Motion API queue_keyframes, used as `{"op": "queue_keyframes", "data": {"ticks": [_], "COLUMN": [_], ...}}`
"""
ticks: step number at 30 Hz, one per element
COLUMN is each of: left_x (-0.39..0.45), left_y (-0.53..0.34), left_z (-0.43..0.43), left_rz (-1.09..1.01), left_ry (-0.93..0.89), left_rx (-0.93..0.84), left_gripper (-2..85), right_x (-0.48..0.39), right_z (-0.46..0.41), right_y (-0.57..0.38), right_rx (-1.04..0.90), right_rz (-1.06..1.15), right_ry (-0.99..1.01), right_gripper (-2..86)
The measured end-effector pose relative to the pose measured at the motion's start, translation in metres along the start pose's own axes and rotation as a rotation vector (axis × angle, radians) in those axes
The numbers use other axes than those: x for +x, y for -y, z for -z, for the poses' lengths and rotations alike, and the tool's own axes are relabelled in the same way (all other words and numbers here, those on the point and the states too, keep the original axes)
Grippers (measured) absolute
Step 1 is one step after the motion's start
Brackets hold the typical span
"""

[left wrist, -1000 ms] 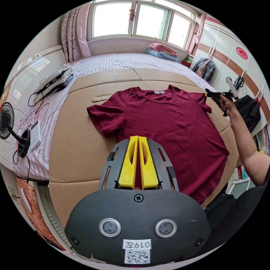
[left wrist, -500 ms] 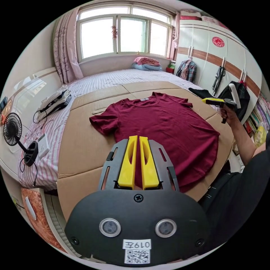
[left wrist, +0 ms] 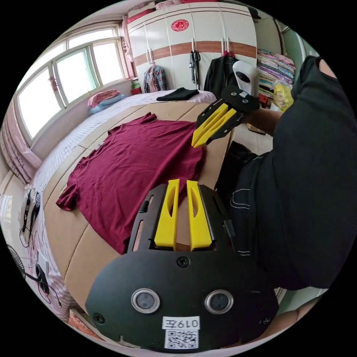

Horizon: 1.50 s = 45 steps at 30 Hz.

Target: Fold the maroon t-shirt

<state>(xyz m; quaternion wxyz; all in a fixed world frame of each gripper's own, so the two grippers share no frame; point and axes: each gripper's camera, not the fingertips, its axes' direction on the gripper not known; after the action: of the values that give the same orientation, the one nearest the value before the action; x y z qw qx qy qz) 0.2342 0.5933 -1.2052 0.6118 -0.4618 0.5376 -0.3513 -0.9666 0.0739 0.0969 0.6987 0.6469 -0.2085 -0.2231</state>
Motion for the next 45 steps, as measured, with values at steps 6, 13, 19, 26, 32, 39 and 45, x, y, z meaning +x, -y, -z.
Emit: {"op": "queue_keyframes", "data": {"ticks": [6, 13, 19, 26, 32, 39, 45], "left_x": [0.029, 0.037, 0.034, 0.037, 0.026, 0.009, -0.022], "left_y": [0.023, 0.042, 0.053, 0.057, 0.06, 0.067, 0.064], "left_z": [0.002, -0.004, -0.002, 0.016, 0.019, 0.0, -0.008], "left_rz": [-0.05, -0.101, -0.094, -0.083, -0.095, -0.124, 0.017], "left_ry": [0.093, 0.134, 0.085, 0.075, 0.067, 0.015, -0.064], "left_rx": [0.012, -0.06, -0.11, -0.097, -0.17, -0.215, -0.212], "left_gripper": [1.8, 1.3, 1.0, 1.8, 5.9, 4.2, 2.0], "right_x": [-0.024, -0.033, -0.033, -0.035, -0.013, -0.004, 0.013], "right_z": [-0.018, -0.037, -0.032, -0.031, -0.021, -0.036, -0.038], "right_y": [0.004, 0.011, 0.014, 0.009, 0.01, 0.014, 0.014], "right_rx": [-0.05, -0.105, -0.104, -0.115, -0.128, -0.182, -0.181], "right_rz": [0.044, 0.083, 0.076, 0.067, 0.007, 0.009, -0.03], "right_ry": [0.021, -0.04, -0.037, -0.007, 0.074, 0.083, 0.088], "right_gripper": [6.8, 1.7, -0.8, 3.3, 7.8, 7.3, 0.5]}}
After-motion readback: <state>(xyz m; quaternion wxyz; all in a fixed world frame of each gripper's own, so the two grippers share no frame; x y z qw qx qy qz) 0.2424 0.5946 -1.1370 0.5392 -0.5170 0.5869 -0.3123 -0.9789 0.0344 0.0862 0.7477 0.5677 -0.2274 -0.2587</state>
